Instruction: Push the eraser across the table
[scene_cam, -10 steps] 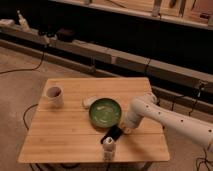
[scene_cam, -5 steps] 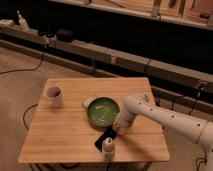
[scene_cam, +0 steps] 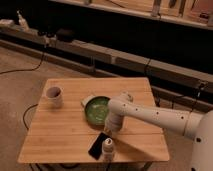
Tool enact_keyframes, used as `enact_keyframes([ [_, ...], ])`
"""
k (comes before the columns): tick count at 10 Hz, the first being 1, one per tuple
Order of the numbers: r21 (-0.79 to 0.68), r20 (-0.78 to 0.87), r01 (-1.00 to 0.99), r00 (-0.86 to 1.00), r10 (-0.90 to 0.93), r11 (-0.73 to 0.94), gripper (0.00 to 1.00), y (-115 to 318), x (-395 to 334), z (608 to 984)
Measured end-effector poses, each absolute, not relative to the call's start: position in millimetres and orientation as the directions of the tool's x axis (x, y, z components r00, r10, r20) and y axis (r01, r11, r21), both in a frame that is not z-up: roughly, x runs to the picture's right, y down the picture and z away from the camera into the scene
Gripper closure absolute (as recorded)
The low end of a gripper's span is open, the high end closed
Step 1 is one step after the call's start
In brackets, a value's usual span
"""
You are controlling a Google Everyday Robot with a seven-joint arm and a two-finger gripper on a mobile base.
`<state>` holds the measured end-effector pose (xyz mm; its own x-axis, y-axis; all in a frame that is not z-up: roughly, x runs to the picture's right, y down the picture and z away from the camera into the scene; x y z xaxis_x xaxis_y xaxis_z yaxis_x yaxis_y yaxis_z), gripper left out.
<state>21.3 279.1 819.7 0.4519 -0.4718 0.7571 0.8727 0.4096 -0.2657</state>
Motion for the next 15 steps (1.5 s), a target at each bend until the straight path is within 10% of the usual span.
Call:
enact_keyframes([
  [15, -0.168, 0.845, 0.963, 0.250, -0.473, 0.209, 1.00, 292.7, -49.6, 776.6],
])
